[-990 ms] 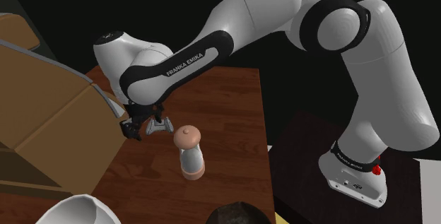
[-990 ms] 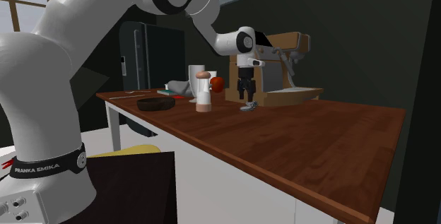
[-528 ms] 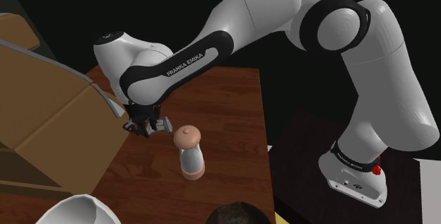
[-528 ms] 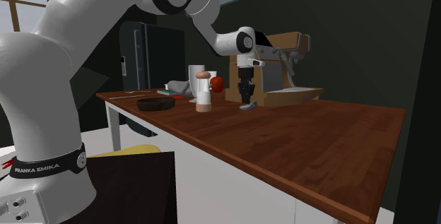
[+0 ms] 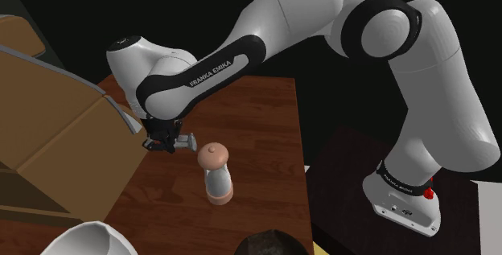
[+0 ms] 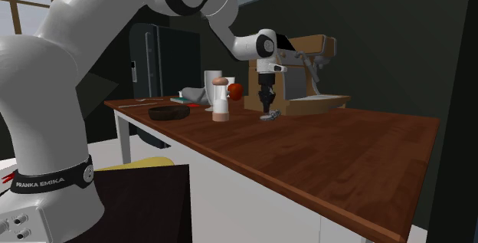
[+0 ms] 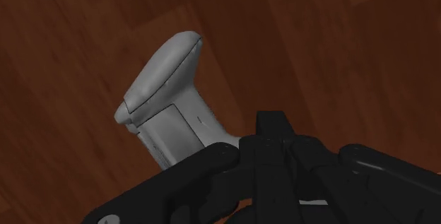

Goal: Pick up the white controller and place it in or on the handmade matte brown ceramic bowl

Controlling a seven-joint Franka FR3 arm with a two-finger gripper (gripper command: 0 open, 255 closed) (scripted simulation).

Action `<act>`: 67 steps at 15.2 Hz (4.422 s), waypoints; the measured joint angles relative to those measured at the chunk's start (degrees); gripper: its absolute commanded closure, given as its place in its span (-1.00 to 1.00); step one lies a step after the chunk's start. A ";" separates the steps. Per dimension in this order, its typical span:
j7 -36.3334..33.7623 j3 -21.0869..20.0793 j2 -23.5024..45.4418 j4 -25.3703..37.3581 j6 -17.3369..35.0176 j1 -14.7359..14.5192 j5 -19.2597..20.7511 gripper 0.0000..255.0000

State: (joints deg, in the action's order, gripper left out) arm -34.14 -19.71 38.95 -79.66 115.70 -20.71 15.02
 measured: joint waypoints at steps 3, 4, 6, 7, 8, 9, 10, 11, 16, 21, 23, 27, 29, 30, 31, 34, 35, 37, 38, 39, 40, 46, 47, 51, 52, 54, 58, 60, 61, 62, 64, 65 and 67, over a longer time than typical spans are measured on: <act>6.46 -0.06 -3.85 -6.54 4.36 0.83 4.49 -1.00; 11.50 -0.13 -6.70 -11.27 7.94 1.55 7.97 -1.00; 19.75 -0.14 -10.80 -18.15 14.21 2.84 13.98 -1.00; 21.14 -0.04 -11.25 -19.42 15.64 3.03 15.30 -1.00; 21.84 0.14 -11.02 -19.80 16.56 3.11 16.14 -1.00; 22.20 0.32 -10.54 -19.70 17.08 3.10 16.68 -1.00; 22.16 0.46 -10.21 -19.82 17.57 3.02 17.10 -1.00; 22.06 0.69 -9.59 -19.74 18.14 2.95 17.53 -1.00; 21.83 1.22 -8.32 -19.69 19.38 2.94 18.34 -1.00; 21.82 1.24 -8.24 -19.62 19.41 2.92 18.37 1.00; 21.82 1.23 -8.25 -19.61 19.41 2.91 18.37 1.00; 21.82 1.24 -8.24 -19.61 19.40 2.91 18.37 1.00; 21.82 1.24 -8.24 -19.61 19.40 2.91 18.37 1.00; 21.82 1.24 -8.24 -19.60 19.40 2.91 18.37 1.00; 21.82 1.24 -8.24 -19.60 19.40 2.91 18.37 1.00; 22.50 0.87 -9.03 -19.30 18.40 3.15 17.72 1.00; 22.75 0.71 -9.32 -19.05 17.88 3.17 17.45 1.00; 23.27 0.38 -10.13 -18.87 17.01 3.34 16.89 1.00; 23.69 0.23 -10.45 -18.59 16.47 3.49 16.55 1.00; 23.98 0.05 -10.97 -18.58 15.99 3.60 16.22 1.00; 24.35 -0.13 -11.32 -18.19 15.31 3.67 15.87 1.00; 26.18 -1.03 -13.82 -17.26 12.24 4.24 14.05 1.00; 26.51 -1.18 -14.32 -17.22 11.79 4.39 13.72 1.00; 27.68 -1.61 -15.19 -15.43 9.33 4.47 12.71 1.00; 27.95 -1.73 -15.52 -15.10 8.71 4.51 12.44 1.00; 28.41 -1.93 -15.89 -14.19 7.52 4.46 12.03 1.00; 26.94 -2.81 -19.39 -18.18 7.76 4.14 11.28 1.00; 25.39 -3.57 -22.71 -22.68 8.77 3.92 10.64 1.00; 24.24 -4.08 -24.17 -24.54 8.92 3.42 10.39 1.00; 23.21 -4.53 -25.33 -26.03 9.08 2.96 10.21 1.00; 21.51 -5.37 -27.77 -29.13 9.46 2.28 9.63 1.00; 20.68 -5.83 -29.08 -30.65 9.56 1.91 9.24 1.00; 18.95 -6.77 -31.44 -33.49 9.79 1.08 8.54 1.00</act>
State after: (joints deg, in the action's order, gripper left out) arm -15.19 -26.48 7.50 -113.15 125.49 -19.63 23.56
